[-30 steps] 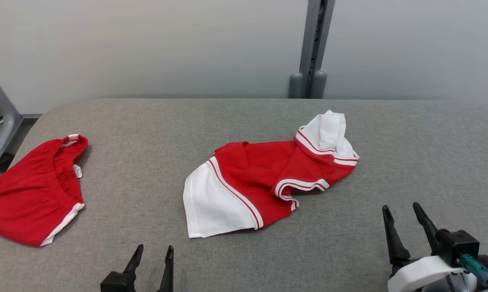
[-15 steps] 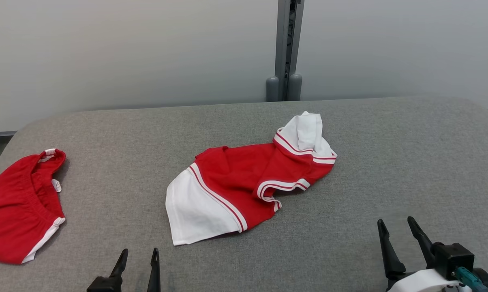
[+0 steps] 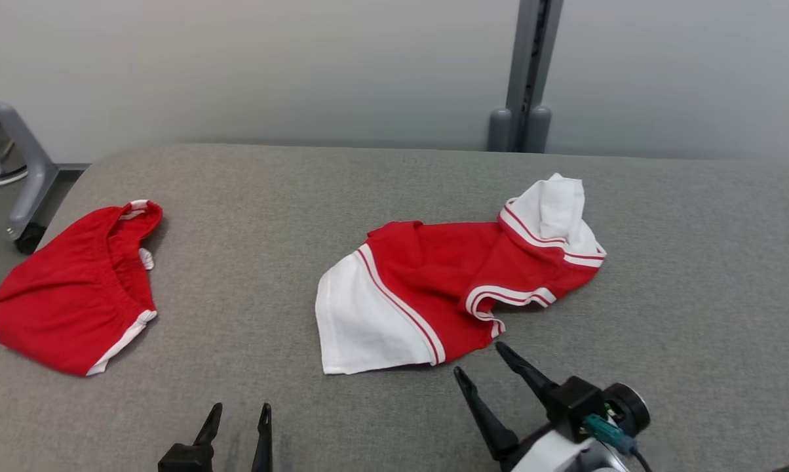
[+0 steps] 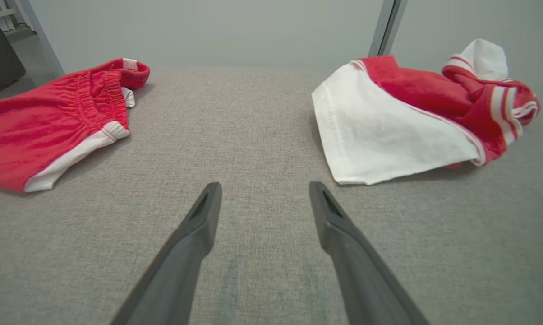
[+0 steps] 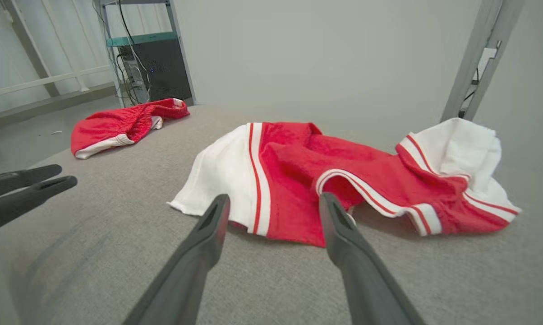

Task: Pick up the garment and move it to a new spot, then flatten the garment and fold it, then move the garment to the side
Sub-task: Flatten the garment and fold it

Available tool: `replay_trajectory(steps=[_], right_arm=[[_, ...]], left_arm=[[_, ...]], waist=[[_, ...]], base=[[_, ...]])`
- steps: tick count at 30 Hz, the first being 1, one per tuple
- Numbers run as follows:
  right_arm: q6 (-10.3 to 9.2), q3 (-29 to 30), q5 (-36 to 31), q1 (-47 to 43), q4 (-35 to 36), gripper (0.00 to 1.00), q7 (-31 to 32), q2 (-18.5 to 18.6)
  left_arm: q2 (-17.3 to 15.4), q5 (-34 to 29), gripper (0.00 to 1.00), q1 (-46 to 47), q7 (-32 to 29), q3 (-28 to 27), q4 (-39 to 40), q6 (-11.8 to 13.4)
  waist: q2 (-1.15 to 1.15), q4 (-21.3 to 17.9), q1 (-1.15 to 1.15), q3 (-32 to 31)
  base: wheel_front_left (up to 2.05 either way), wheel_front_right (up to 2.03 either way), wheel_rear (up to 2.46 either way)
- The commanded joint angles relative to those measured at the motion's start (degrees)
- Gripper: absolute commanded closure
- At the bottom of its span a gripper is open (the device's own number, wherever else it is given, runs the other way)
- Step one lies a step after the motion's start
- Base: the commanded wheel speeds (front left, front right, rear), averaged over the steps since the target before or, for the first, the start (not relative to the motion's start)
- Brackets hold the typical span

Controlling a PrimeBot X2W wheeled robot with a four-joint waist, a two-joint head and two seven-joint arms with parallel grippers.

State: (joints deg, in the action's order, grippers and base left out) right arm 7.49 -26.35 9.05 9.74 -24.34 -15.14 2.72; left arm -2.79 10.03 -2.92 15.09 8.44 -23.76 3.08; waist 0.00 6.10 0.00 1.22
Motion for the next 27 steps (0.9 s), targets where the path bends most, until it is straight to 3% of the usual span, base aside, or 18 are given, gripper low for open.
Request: replay_trajectory(steps=[1, 6, 12, 24, 27], right_arm=[[0.00, -0.6, 0.5, 1.1, -0.4, 0.00, 0.0, 0.4], [0.00, -9.6, 3.0, 8.0, -5.8, 0.00, 0.0, 0.4], [0.00, -16.2, 5.7, 15.9, -13.9, 0.00, 0.0, 0.4], [0.00, -24.4, 12.1, 26.3, -31.1, 0.00, 1.0, 0.4], [0.00, -27.5, 14.4, 26.7, -33.8, 0.18, 2.3, 0.5]], left_arm=[[-0.2, 0.1, 0.00, 1.1, 0.1, 0.2, -0.1, 0.0], [-0.2, 0.5, 0.00, 2.0, 0.1, 2.0, -1.0, -0.3], [-0.2, 1.2, 0.00, 3.1, 0.1, 3.9, -2.0, -0.3], [-0.2, 4.4, 0.00, 5.2, 0.1, 7.3, -2.3, 0.6], [-0.2, 4.9, 0.00, 5.4, 0.1, 7.8, -2.3, 0.9]], waist=[[0.00, 2.2, 0.00, 1.0], [0.00, 7.3, 0.00, 2.8], [0.00, 13.0, 0.00, 5.5], [0.00, 19.6, 0.00, 10.3], [0.00, 19.9, 0.00, 10.7]], base=[[0.00, 0.00, 0.00], [0.00, 0.00, 0.00], [0.00, 0.00, 0.00], [0.00, 0.00, 0.00], [0.00, 0.00, 0.00]])
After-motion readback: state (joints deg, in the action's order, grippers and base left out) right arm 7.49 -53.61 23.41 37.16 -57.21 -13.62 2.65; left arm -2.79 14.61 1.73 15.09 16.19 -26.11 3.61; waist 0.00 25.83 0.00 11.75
